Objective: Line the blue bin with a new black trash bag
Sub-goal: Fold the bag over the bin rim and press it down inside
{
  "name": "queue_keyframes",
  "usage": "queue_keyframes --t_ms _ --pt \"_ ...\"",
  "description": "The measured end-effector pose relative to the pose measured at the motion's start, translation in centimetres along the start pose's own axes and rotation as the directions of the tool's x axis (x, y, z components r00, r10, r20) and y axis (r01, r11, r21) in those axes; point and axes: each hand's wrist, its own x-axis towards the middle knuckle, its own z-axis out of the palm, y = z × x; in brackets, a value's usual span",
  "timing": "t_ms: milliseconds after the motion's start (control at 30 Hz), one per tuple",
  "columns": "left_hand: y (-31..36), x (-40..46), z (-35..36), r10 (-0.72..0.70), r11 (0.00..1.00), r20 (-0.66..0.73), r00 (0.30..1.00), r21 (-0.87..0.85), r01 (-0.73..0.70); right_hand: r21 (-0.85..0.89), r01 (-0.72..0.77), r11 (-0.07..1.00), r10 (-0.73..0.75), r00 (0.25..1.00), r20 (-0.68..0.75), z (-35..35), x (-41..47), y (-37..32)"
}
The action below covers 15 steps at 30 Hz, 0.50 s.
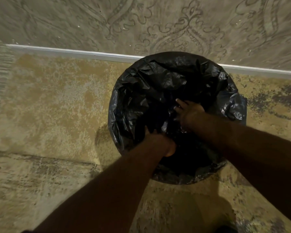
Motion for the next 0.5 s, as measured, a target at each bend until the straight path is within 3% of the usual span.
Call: queue_keyframes --t_ms 100,200,300,400,500 --pt "0.1 -0.1 -0.2 0.018 1.000 0.075 0.997 -0.010 -0.017 0.202 0.008 0.979 -0.007 1.000 -0.005 -1.2 0.1 0.5" --pt "0.2 -0.7 -1.8 0.059 0.998 -0.080 0.995 -0.027 -0.061 0.552 0.130 0.824 -0.029 0.982 -0.188 -4.1 -0.3 1.1" --pt "0.6 -0.8 -3.2 0.055 0.980 -0.194 0.979 -0.179 -0.090 0.717 0.170 0.676 0.033 0.965 -0.260 -6.4 -0.4 2.2" --pt "1.2 -0.2 -3.0 0.069 0.974 -0.101 0.992 -0.208 -0.089 0.758 0.145 0.636 -0.017 0.984 -0.175 -6.6 -0.2 2.1" --pt "1.8 0.3 -2.4 0.142 0.987 0.100 0.985 -0.087 -0.133 0.731 0.131 0.669 -0.104 0.991 -0.083 -5.7 0.4 1.1"
